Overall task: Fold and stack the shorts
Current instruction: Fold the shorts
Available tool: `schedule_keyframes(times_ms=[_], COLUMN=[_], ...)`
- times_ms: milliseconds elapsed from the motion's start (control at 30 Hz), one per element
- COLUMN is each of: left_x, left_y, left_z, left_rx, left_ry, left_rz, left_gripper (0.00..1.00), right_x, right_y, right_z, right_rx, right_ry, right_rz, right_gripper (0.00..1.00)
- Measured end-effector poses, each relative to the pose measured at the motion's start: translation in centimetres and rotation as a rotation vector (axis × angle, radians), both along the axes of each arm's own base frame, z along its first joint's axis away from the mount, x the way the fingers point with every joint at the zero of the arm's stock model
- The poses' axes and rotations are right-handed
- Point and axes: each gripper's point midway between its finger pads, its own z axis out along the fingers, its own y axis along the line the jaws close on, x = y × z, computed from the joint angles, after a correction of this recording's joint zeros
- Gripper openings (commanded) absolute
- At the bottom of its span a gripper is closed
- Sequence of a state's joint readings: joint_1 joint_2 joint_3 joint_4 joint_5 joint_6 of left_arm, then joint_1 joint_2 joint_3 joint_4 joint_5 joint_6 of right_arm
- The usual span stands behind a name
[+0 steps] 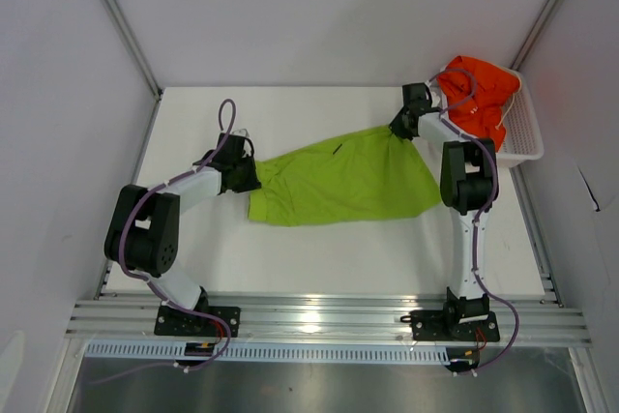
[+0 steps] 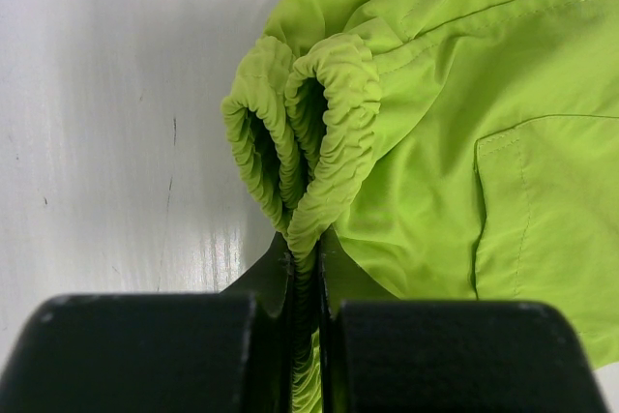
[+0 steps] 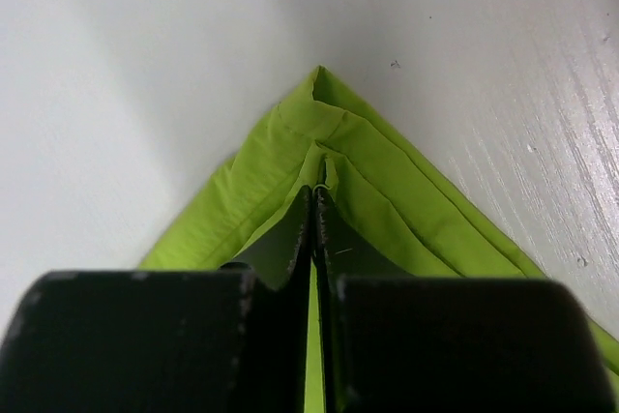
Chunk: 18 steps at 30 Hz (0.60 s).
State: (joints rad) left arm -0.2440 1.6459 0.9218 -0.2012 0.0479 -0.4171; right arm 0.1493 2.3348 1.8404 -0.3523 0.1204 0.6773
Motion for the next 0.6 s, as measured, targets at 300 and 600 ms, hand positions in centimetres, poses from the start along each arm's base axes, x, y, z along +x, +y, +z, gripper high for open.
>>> schedule_keyframes(times_ms=[300, 600], left_x=[0.0, 0.0], left_y=[0.0, -0.1], left_z=[-0.1, -0.1], left_rx=[0.000, -0.002], left_ry=[0.001, 0.000], left_rz=[0.000, -0.003], left_gripper=[0.00, 0.00], right_x=[0.6, 3.0], right_y=[-1.5, -2.8], right_z=[0.4, 2.3], right_rx=[0.032, 0.088], right_ry=[-0.097, -0.227], right_rz=[-0.026, -0.022], right_gripper=[0.00, 0.01])
